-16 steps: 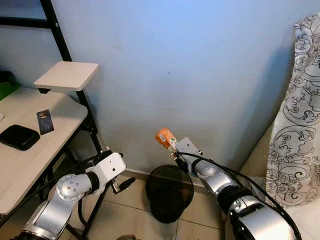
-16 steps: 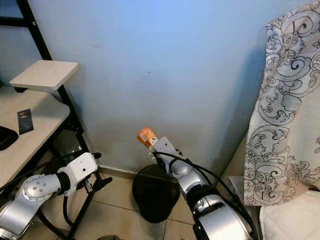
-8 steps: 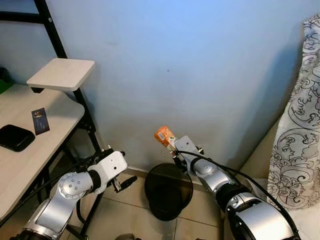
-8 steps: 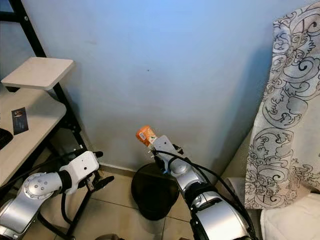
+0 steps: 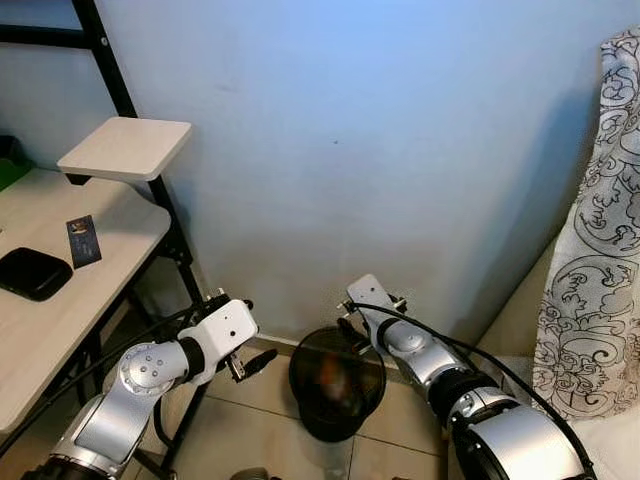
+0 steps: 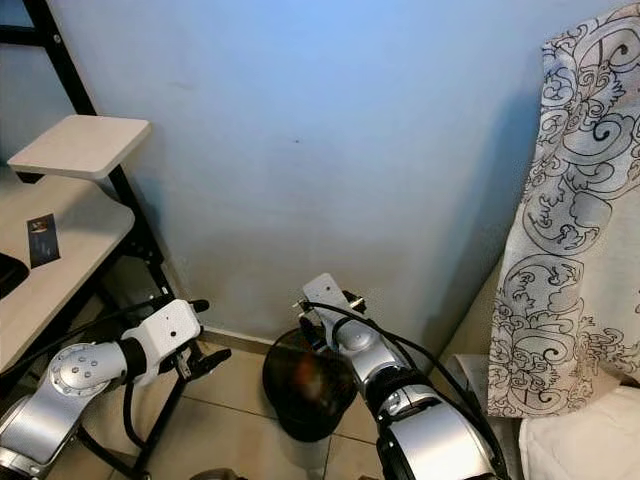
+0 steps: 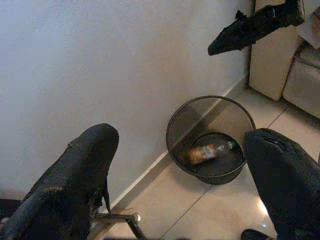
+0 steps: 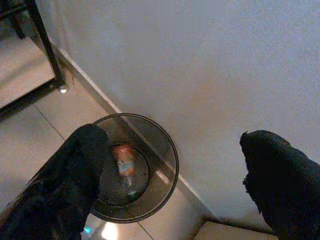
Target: Clean up the room
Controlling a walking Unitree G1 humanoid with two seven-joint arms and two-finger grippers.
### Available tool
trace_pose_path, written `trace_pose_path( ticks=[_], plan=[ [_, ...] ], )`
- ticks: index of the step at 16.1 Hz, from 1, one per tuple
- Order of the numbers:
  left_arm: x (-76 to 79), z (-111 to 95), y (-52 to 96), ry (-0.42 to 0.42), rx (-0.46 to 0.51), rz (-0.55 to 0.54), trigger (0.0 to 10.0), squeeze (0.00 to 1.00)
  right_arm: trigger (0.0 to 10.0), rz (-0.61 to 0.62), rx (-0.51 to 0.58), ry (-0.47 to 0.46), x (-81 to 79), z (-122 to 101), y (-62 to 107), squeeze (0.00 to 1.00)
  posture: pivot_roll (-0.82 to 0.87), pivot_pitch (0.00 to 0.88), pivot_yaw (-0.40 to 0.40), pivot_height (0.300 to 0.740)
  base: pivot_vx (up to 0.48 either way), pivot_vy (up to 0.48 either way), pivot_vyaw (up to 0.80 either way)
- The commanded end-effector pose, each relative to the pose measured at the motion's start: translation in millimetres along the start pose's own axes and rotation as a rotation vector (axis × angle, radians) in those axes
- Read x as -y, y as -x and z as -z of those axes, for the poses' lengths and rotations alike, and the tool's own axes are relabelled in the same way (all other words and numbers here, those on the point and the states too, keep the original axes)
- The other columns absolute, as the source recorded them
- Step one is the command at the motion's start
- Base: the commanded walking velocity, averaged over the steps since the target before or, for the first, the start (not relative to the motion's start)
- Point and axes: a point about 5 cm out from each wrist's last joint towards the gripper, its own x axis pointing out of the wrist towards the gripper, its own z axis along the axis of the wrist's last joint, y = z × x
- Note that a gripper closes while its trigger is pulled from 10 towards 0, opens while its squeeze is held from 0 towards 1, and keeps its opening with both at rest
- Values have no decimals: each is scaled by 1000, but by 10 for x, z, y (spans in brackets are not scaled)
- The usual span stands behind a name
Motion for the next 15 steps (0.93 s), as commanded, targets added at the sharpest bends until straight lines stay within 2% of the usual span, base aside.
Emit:
trace_pose_path(
  ticks=[1,2,4,6,7,8,9,10,11,13,15],
  plan=[
    [-24,-39,-5,6,23,-21,10000,0,10000,-2,28,-46,19,-16,4,1000,130,0,15,740,0,0,0],
    [-23,-48,-8,15,33,-33,10000,0,10000,6,44,-74,51,-23,10,1000,130,0,15,740,0,0,0],
    [-18,-112,-49,104,101,-148,10000,0,10000,67,136,-184,211,-33,59,1000,113,0,14,740,0,0,0],
    [-22,-149,-104,235,148,-307,10000,0,10000,185,271,-349,456,-1,238,1000,87,0,23,740,0,0,-297],
    [-19,-182,-130,285,175,-373,10000,0,10000,249,326,-388,539,24,374,1000,65,0,37,740,0,0,-769],
    [-16,-197,-141,306,188,-398,10000,0,10000,273,344,-406,563,37,432,1000,54,0,44,740,0,0,-763],
    [-6,-257,-175,339,213,-445,10000,0,10000,357,396,-438,617,10,608,1000,27,0,59,740,0,0,-756],
    [1,-273,-184,346,218,-456,10000,0,10000,383,414,-449,631,-1,669,1000,22,0,62,740,0,0,-756],
    [22,-267,-178,375,220,-489,10000,0,10000,436,427,-452,655,-2,798,1000,2,0,74,740,0,0,-756],
    [78,-214,-152,388,206,-516,10000,0,10000,499,409,-478,708,99,919,1000,9,0,63,740,0,0,-753],
    [125,-160,-105,402,193,-549,10000,0,10000,506,375,-477,721,150,1012,1000,17,0,43,740,0,0,-753]
  ],
)
